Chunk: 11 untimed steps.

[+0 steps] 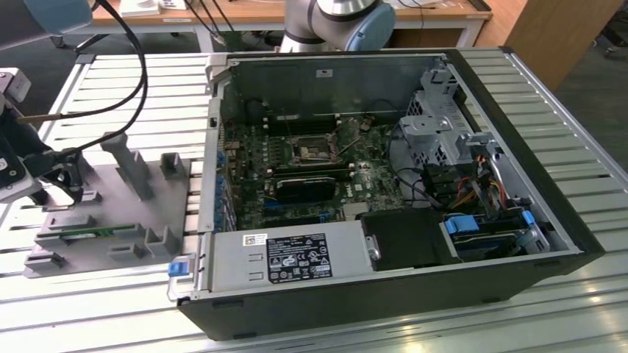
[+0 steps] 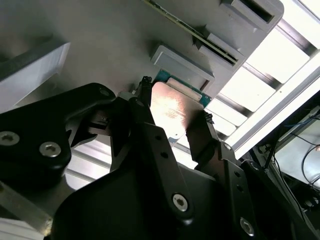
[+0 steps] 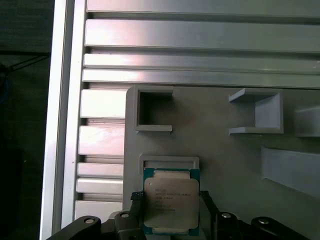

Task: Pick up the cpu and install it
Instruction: 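Pick up the cpu and move it towards the insertion slot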

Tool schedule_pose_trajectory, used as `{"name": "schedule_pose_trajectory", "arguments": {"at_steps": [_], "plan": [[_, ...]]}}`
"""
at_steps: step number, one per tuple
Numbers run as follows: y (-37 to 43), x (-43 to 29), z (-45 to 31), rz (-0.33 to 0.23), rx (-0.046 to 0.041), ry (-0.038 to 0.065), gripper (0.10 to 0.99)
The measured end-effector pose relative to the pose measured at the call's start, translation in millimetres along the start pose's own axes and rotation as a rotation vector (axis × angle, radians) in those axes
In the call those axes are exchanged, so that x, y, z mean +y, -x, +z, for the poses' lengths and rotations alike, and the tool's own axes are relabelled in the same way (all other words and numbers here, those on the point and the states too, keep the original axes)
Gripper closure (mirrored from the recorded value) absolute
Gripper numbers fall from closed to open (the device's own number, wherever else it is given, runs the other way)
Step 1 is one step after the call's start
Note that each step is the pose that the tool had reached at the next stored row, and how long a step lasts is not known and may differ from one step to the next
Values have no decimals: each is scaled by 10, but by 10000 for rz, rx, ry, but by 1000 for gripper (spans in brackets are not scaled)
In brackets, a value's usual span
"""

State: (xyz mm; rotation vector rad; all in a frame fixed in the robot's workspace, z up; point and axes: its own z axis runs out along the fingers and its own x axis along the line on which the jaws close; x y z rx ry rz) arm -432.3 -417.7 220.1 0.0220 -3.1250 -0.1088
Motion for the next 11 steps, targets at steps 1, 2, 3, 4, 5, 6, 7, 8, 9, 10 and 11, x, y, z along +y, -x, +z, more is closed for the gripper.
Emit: {"name": "schedule_pose_trajectory", "arguments": {"at_steps": [1, 2, 3, 4, 5, 6, 7, 8, 9, 10, 11], "plan": [[0, 0, -2, 0, -1, 1, 553], [0, 1, -4, 0, -1, 0, 553], [0, 1, -7, 0, 0, 0, 553], [0, 1, -8, 0, -1, 1, 553], [0, 1, -9, 0, 0, 0, 553], [0, 1, -11, 0, 0, 0, 553], [0, 1, -15, 0, 1, 0, 553], [0, 1, -19, 0, 3, -1, 553], [0, 2, -22, 0, 1, -1, 553], [0, 2, -24, 0, -1, 1, 553], [0, 2, -27, 0, 0, 0, 553]]}}
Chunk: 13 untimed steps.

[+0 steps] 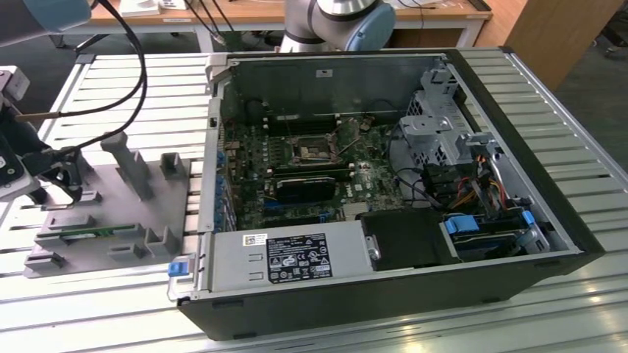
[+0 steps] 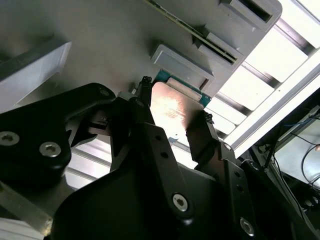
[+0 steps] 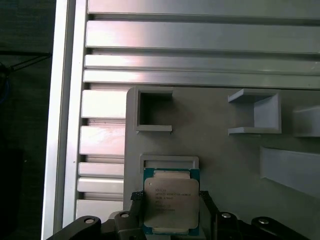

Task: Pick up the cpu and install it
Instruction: 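Pick up the cpu and move it towards the insertion slot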

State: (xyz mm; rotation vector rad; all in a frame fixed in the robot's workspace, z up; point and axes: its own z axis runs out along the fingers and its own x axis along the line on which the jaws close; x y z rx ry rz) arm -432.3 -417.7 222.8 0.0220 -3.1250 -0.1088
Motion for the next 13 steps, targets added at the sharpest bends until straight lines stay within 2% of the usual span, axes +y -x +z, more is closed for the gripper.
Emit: {"name": "schedule_pose_trajectory", "arguments": {"at_steps": [13], "plan": [[-1, 3, -44, 0, 0, 0, 553]]}}
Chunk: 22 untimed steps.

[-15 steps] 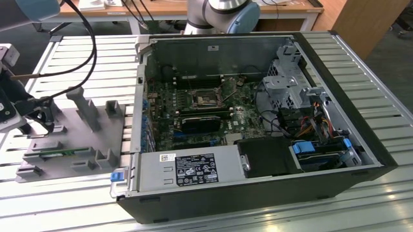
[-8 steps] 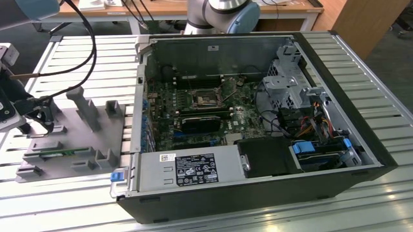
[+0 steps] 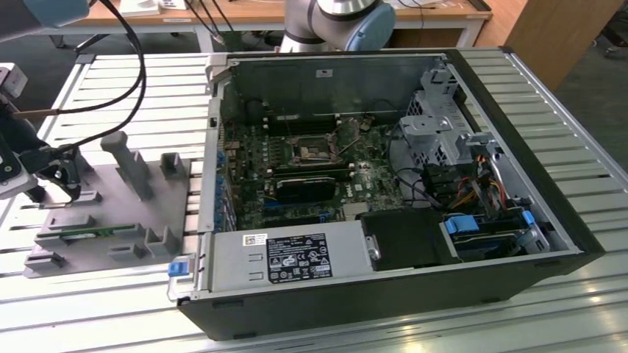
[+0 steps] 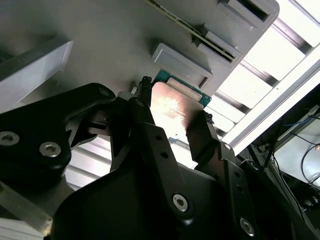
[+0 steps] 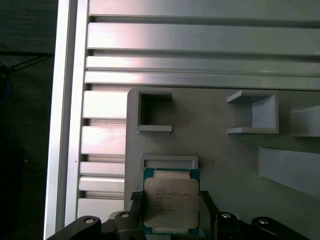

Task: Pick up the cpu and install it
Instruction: 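Pick up the cpu and move it towards the insertion slot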

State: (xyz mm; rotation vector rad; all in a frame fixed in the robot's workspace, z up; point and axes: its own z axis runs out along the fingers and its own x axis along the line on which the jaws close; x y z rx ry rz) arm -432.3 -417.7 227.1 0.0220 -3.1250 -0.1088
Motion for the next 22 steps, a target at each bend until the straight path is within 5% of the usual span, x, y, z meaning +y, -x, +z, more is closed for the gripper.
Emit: {"name": "schedule_pose_trajectory", "arguments": {"at_steps": [22], "plan": [[-1, 3, -53, 0, 1, 0, 553]]}}
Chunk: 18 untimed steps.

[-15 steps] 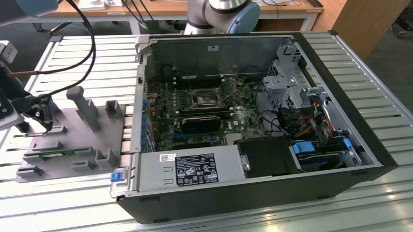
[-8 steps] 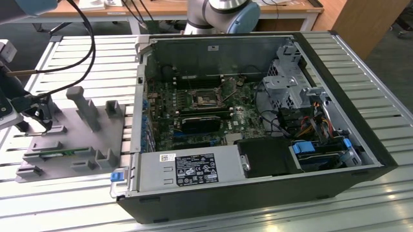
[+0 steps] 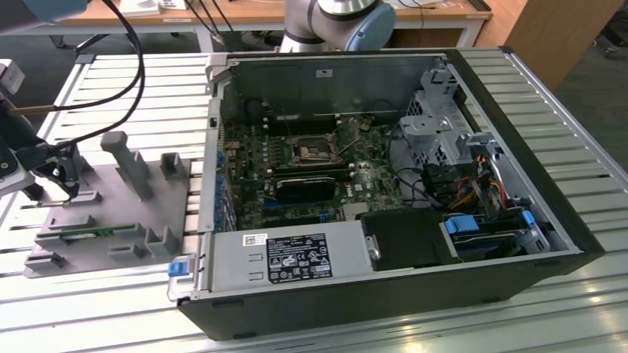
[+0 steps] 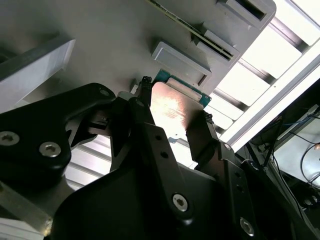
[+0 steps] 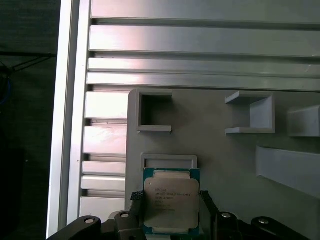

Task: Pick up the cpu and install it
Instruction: 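Pick up the cpu and move it towards the insertion slot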

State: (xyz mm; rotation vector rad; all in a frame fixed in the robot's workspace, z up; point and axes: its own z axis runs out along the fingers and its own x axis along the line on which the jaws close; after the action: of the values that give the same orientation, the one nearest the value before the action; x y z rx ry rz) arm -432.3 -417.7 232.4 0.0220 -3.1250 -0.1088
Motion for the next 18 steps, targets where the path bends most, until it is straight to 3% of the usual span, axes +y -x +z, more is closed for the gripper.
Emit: {"name": "schedule_pose_trajectory", "arguments": {"at_steps": [18], "plan": [[-1, 5, -73, 0, 1, 0, 553]]}}
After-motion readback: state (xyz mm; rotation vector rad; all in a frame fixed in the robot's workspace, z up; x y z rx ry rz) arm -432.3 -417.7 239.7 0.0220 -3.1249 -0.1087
